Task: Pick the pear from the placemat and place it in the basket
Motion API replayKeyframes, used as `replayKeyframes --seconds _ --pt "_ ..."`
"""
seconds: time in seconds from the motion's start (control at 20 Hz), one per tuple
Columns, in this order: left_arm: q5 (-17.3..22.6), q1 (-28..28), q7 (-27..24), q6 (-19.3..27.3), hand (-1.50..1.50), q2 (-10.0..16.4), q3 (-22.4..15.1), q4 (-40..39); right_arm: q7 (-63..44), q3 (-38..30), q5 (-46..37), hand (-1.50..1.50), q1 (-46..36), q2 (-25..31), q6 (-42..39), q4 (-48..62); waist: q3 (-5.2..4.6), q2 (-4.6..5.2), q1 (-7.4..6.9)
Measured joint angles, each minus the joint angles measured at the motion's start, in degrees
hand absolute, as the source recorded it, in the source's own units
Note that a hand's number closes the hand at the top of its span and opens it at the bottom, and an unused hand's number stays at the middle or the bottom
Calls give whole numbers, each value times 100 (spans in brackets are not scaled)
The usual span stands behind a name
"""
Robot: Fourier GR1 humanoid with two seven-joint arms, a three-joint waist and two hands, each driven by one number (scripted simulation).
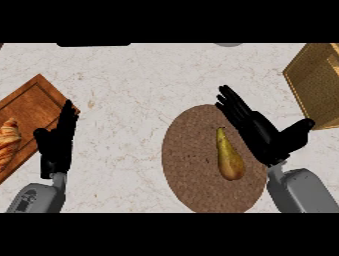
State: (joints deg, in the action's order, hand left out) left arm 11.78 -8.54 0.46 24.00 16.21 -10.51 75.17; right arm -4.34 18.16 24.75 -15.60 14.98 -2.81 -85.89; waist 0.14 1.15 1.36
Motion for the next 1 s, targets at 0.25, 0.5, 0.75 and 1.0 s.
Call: replayKeyframes --seconds 0.25,0.5,0.75,1.0 --pt "-158 -301 249 -403 0 388 -45 -50 921 -580 443 150 -240 314 -1277 692 6 -42 -154" --pt "-200 -435 539 -753 0 637 -195 -22 2568 -671 403 -150 -397 218 -2428 295 32 -91 -142" --pt "-169 -440 819 -959 0 789 -206 89 3854 -522 -987 -150 263 -46 -1753 -369 4 -139 -54" --pt "-165 -349 893 -1007 0 880 -163 147 3484 -804 -2319 -150 344 690 -873 -822 -24 -178 27"
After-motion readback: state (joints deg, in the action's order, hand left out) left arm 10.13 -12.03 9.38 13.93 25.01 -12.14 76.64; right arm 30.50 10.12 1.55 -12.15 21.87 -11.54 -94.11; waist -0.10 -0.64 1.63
